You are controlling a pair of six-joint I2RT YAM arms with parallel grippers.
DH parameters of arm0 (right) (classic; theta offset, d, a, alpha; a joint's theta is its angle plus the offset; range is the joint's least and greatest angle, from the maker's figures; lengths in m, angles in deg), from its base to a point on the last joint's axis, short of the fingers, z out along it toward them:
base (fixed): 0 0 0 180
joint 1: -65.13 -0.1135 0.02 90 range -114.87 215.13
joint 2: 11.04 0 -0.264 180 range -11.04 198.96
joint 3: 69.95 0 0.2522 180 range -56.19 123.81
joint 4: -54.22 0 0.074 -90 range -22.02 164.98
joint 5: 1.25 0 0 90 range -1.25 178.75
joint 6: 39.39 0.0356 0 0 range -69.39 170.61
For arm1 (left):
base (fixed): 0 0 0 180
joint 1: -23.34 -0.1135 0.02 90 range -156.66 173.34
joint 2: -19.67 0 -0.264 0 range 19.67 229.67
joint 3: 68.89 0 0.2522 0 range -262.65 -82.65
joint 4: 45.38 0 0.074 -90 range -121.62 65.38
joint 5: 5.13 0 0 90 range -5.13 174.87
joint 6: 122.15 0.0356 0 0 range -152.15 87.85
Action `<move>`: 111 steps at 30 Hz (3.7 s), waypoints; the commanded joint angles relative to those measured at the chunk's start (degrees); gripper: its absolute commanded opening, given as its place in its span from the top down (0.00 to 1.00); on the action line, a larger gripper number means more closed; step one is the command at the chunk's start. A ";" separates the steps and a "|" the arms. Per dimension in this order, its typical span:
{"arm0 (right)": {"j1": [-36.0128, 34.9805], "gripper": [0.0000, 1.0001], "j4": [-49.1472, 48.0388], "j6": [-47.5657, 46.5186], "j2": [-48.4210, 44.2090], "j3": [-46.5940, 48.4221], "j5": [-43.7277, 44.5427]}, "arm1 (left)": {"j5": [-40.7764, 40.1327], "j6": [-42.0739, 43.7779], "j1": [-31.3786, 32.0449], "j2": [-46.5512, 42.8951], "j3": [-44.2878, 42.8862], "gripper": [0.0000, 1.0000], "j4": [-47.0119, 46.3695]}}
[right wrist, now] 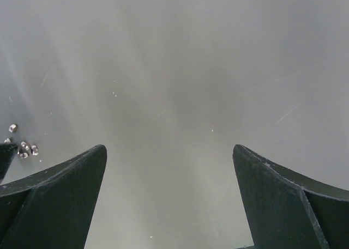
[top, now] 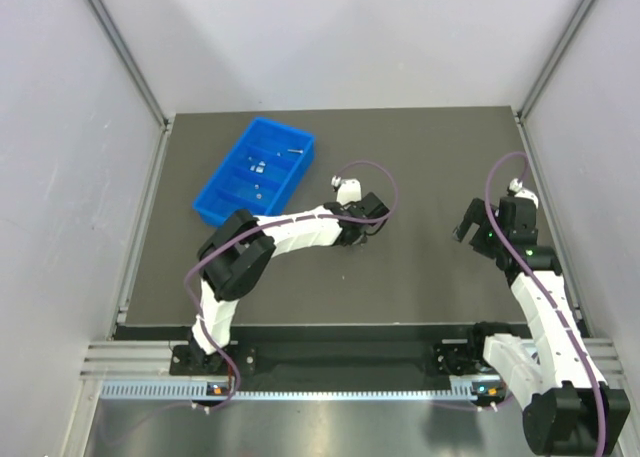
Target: Sort the screws and nuts into containers
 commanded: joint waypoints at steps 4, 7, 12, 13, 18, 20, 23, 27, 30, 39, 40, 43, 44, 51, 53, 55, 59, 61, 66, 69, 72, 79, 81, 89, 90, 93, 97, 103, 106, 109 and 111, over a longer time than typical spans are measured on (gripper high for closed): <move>-0.42 0.00 -2.28 -0.76 -0.33 -0.05 0.67 | -2.82 -2.94 0.47 1.56 -0.92 0.59 1.90; -0.42 0.00 -2.20 -0.58 -0.51 0.04 0.67 | -3.09 -3.21 0.47 2.09 -0.92 0.59 2.16; -0.42 0.00 -2.02 -0.58 -0.24 0.39 0.58 | -2.48 -2.94 0.56 2.97 -1.18 0.63 2.78; -0.42 0.00 -1.93 -0.58 -0.16 0.39 0.49 | -2.39 -2.86 0.56 2.88 -1.10 0.64 2.95; -0.42 0.00 -2.02 -0.58 -0.68 0.22 0.58 | -2.21 -2.59 0.73 3.49 -0.92 0.73 2.95; -0.42 0.00 -1.93 -0.49 -0.77 0.04 0.58 | -1.86 -2.59 0.73 3.76 -0.92 0.80 3.04; -0.42 0.00 -1.76 -0.49 -1.21 0.13 0.67 | -1.42 -2.94 0.82 3.15 -0.39 0.85 2.95; -0.42 0.00 -2.02 -0.41 -1.21 0.04 0.76 | -2.91 -1.89 0.73 -2.38 0.40 0.87 1.99; -0.42 0.00 -2.28 -0.05 -0.68 -0.05 0.76 | -3.44 1.88 0.12 -7.12 -0.30 0.87 0.85; -0.42 0.00 -2.81 1.00 -1.03 0.04 0.93 | -4.68 7.95 -14.89 -21.89 3.98 0.86 -2.05; -0.42 0.00 -2.90 1.17 -1.03 0.04 0.93 | -4.67 8.22 -19.44 -22.86 4.87 0.85 -3.62; -0.42 0.00 -2.55 1.26 -0.77 0.04 1.11 | -5.11 10.93 -26.92 -25.59 7.78 0.85 -7.23; -0.42 0.00 -2.46 1.26 -0.95 0.04 1.11 | -4.68 11.29 -28.43 -25.59 8.04 0.85 -7.33; -0.42 0.00 -2.02 1.35 -2.09 -0.49 2.07 | 2.52 15.16 -30.65 -25.33 8.39 0.72 -6.89; -0.42 0.00 -2.02 1.35 -1.57 -0.40 1.90 | 3.23 15.42 -26.79 -25.42 9.01 0.65 -6.72; -0.42 0.00 -1.93 1.27 -0.69 -0.14 1.64 | 2.45 15.51 -20.12 -25.07 9.10 0.61 -5.75; -0.42 0.00 -2.02 1.35 -0.24 -0.22 1.55 | 4.28 13.41 -10.18 -21.56 8.31 0.54 -4.26; -0.42 0.00 -2.20 1.26 -0.33 -0.22 1.28 | 5.00 11.92 -6.92 -18.15 7.78 0.51 -3.12; -0.42 0.00 -2.11 0.74 0.19 0.22 1.19 | 7.54 11.21 -6.21 -11.80 6.38 0.48 -1.97; -0.42 0.00 -2.11 0.65 0.02 0.04 1.37 | 8.60 11.73 -6.12 -8.81 5.41 0.47 -2.32; -0.42 0.00 -2.11 0.74 0.02 -0.31 1.55 | 9.91 12.35 -5.86 -6.53 4.35 0.48 -2.50; -0.42 0.00 -2.11 0.83 0.02 -0.57 1.72 | 10.18 12.79 -4.81 -3.71 3.47 0.48 -2.41; -0.42 0.00 -2.02 0.83 0.02 -0.49 1.72 | 9.57 12.88 -4.80 -3.27 3.39 0.50 -2.41; -0.42 0.00 -2.02 1.00 0.02 -0.66 1.72 | 6.49 13.14 -4.63 -0.63 2.68 0.59 -0.12; -0.42 0.00 -2.19 0.91 0.02 -0.66 1.81 | 6.75 13.23 -4.63 -0.37 2.68 0.59 -0.21; -0.42 0.00 -2.02 0.91 0.11 -0.66 1.81 | 6.93 13.40 -4.54 0.42 2.68 0.61 -0.39; -0.42 0.00 -1.85 0.91 -0.15 -0.66 1.99 | 7.10 12.97 -4.54 0.69 2.60 0.67 0.05; -0.42 0.00 -1.84 1.09 -0.25 -0.57 2.08 | 6.49 12.17 -4.45 -0.98 3.21 0.69 1.37; -0.42 0.01 -1.93 1.18 0.11 -0.49 1.64 | 6.49 12.26 -4.37 -0.99 3.47 0.73 1.46; -0.42 0.00 -1.84 1.44 -0.24 -0.66 1.55 | 6.75 12.26 -4.37 -0.55 3.82 0.88 1.46; -0.42 0.00 -1.67 1.79 -1.03 -1.01 1.63 | 6.75 12.17 -4.37 -0.89 4.00 0.91 1.02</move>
